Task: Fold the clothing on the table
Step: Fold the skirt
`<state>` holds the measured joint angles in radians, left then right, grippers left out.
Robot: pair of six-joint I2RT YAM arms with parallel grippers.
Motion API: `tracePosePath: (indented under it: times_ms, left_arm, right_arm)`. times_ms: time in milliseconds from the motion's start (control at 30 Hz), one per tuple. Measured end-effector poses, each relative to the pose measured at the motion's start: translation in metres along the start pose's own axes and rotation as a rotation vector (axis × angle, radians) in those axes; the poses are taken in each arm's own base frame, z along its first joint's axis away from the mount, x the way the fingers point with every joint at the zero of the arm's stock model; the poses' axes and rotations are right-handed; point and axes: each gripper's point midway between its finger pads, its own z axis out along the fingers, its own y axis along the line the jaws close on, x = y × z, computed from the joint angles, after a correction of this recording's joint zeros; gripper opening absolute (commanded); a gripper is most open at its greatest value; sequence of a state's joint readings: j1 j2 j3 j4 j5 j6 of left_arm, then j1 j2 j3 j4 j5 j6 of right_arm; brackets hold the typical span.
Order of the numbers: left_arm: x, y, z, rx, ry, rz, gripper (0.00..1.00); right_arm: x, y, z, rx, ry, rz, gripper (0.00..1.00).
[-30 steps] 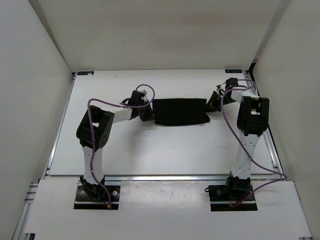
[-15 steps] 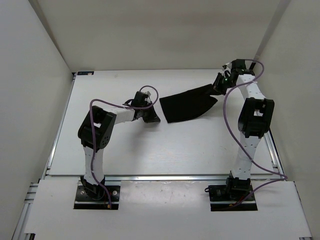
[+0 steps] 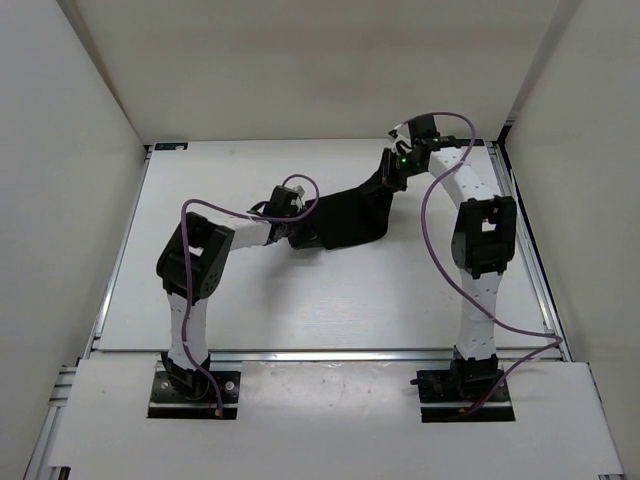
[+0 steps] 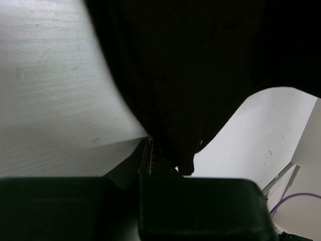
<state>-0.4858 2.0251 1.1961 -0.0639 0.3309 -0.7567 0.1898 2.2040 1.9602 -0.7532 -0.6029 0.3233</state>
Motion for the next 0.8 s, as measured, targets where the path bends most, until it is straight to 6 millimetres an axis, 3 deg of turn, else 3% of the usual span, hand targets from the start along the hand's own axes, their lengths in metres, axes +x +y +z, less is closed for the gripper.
tracePosePath:
  times_ms: [233, 467, 667, 800]
  left_arm:
    - [0.004, 0.001, -0.002, 0.024, 0.000, -0.002, 0.02]
    - [0.002, 0.010, -0.009, -0.016, 0.003, 0.020, 0.02]
    - [-0.019, 0.026, -0.016, -0.115, -0.022, 0.057, 0.02]
    - [-0.033, 0.027, -0.011, -0.136, -0.032, 0.067, 0.02]
  right_arm:
    - [0.013, 0.020, 0.014, -0.017, 0.037, -0.046, 0.00]
    - [0.014, 0.012, 0.014, 0.020, 0.036, -0.054, 0.00]
    - [0.003, -0.004, 0.002, 0.033, 0.006, -0.026, 0.00]
    - [0.005, 0.002, 0.005, 0.013, 0.012, -0.035, 0.00]
